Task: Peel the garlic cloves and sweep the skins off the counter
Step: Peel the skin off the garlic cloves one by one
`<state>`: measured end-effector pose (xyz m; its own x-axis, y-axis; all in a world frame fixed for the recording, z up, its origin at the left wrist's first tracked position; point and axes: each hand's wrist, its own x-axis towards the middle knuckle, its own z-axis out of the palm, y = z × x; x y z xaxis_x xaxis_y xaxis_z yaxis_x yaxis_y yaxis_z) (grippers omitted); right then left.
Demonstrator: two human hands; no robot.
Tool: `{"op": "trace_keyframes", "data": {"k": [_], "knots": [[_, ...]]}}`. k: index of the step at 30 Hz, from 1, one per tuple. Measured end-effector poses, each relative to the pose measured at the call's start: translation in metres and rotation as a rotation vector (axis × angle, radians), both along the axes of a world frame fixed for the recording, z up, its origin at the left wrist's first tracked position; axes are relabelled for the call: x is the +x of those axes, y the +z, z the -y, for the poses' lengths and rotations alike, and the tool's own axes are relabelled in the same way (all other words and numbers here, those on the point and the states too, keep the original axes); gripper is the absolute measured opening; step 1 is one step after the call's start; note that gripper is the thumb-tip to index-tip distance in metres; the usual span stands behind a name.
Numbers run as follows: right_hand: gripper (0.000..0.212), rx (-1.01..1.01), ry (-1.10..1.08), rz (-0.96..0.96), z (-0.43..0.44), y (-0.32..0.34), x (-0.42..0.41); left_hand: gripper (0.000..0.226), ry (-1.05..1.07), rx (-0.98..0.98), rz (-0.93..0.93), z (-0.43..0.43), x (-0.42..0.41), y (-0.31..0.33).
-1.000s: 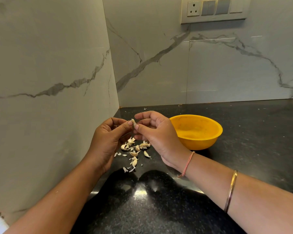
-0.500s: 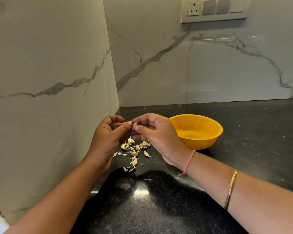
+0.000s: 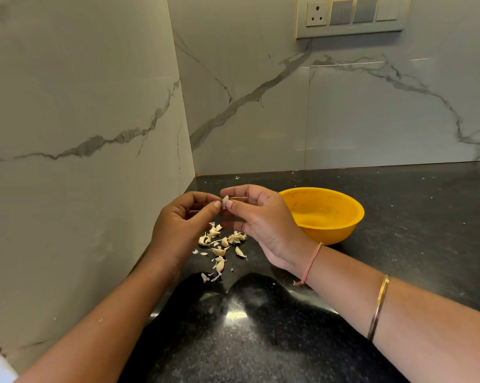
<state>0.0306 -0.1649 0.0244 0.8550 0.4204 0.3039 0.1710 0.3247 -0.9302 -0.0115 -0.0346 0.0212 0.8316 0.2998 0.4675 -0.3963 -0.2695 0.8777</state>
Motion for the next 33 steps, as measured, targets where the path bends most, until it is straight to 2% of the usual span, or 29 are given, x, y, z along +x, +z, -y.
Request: {"op": "trace_keyframes", "data": {"k": [9,15,22,28,33], "knots": [[0.011,-0.043,0.033,0.060,0.0009,0.0008,-0.0014,0.001,-0.022,-0.048,-0.021,-0.0026,0.0023,0.0004],[0.012,-0.012,0.038,0.017,0.0009,0.0005,-0.0009,0.003,-0.082,-0.073,-0.058,-0.0045,0.0033,-0.0008],[0.009,0.049,0.112,-0.079,0.0013,0.0035,-0.0012,0.022,-0.209,-0.193,-0.125,-0.0046,0.0019,-0.0008],[0.010,0.082,0.154,-0.124,0.0018,0.0048,-0.0021,0.022,-0.274,-0.248,-0.156,-0.0048,0.0011,-0.0009],[0.009,0.077,0.153,-0.141,0.0020,0.0052,-0.0029,0.023,-0.242,-0.216,-0.152,-0.0063,0.0021,-0.0027]]}}
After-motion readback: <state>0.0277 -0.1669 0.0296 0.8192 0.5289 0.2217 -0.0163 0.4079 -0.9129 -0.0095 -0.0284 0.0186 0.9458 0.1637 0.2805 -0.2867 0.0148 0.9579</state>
